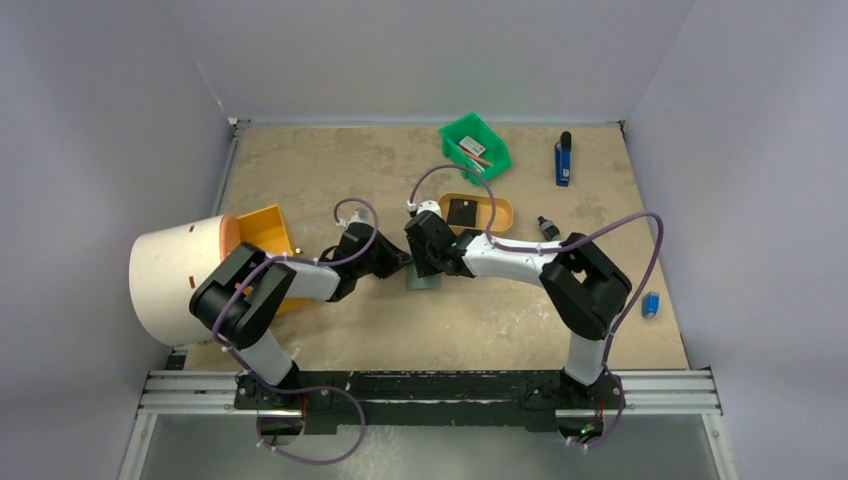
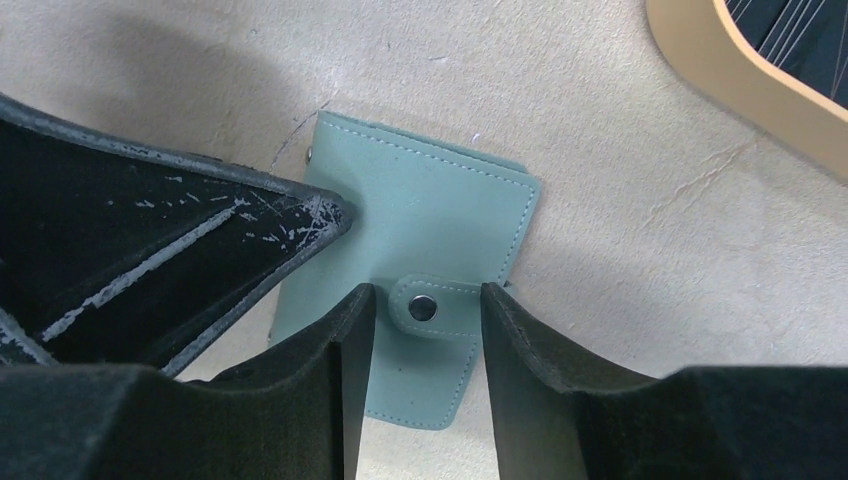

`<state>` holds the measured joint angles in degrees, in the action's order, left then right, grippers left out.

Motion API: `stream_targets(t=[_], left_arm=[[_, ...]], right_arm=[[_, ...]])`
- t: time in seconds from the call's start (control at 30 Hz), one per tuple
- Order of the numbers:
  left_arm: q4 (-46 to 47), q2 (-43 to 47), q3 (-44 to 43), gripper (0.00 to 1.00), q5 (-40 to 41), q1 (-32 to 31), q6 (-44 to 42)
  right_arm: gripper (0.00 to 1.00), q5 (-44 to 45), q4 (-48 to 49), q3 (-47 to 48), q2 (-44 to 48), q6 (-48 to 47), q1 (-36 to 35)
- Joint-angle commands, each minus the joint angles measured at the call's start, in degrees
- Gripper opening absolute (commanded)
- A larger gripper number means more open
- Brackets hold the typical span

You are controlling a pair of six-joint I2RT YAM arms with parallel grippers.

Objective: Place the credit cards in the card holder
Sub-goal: Open the card holder at the center of the board.

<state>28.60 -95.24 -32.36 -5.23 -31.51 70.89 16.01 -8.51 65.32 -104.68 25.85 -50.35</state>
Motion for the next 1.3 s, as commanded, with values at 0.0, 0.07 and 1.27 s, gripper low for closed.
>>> stream_targets(t=[0.0,0.07,1.27], left_arm=[[1.17,-0.44,0.55,0.00,0.27,0.48,-0.04],[1.19,-0.46,0.77,0.00,0.47,0.48,-0.05],[-1.98,-1.29,0.74,0.00,2.70,0.57,-1.67]], right_arm=[[0.45,4.03,-2.44,2.90,-1.22,-0.53,-0.79],[0.43,5.20,-3.13,3.13,-1.52,-0.62,-1.09],[0.00,5.09,-7.89,-4.33,10.43,7.92,0.05]])
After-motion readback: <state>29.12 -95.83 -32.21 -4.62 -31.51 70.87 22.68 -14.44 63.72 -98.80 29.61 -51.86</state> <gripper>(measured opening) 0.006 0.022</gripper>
